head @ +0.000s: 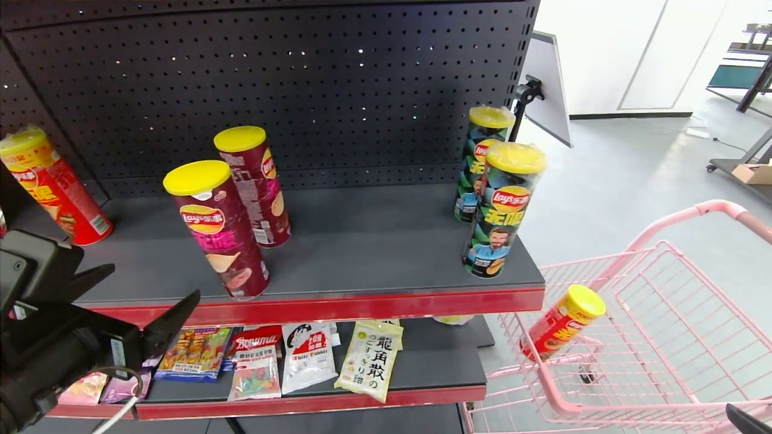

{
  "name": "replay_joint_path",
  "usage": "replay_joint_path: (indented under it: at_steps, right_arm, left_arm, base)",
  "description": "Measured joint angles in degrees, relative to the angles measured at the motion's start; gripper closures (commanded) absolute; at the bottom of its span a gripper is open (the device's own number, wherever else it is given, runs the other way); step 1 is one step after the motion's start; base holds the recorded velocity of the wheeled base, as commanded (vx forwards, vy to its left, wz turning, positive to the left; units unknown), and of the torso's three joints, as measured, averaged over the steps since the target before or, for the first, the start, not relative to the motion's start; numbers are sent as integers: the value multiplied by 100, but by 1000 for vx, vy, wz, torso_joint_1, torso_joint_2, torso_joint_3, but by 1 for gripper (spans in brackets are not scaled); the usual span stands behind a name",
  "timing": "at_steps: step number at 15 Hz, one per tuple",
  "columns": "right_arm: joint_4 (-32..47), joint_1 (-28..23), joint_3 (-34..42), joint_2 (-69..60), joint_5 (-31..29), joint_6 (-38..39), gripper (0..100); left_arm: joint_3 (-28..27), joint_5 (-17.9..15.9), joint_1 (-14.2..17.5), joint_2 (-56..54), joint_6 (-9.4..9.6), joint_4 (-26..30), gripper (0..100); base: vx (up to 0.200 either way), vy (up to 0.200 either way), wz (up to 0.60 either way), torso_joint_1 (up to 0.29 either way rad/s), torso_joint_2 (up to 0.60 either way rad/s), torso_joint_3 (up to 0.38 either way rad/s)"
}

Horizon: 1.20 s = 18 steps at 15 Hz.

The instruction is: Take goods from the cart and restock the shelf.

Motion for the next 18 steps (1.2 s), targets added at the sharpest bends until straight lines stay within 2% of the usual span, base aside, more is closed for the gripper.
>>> replay_joint_path:
  at_steps: [3,9,13,18]
  right_arm:
    - [-4,-6,2,50,9,-1,0]
    - [-22,5,11,124,17,0,0]
    - [-20,20,61,135,22,-55,0]
    - [-6,16,83,191,30,-99,0]
  left_arm:
    - [122,-51,2,-194,-13,7,0]
    - [813,-304,-6,-996,-22,57,0]
    - [1015,-319,-11,-1401,-24,372,0]
    - [1031,-322,-9,-1649,-24,621,0]
  base:
    - [0,0,0,0,0,0]
    - [0,0,0,0,0,0]
    - [0,0,0,0,0,0]
    - [0,0,-600,0,4,5]
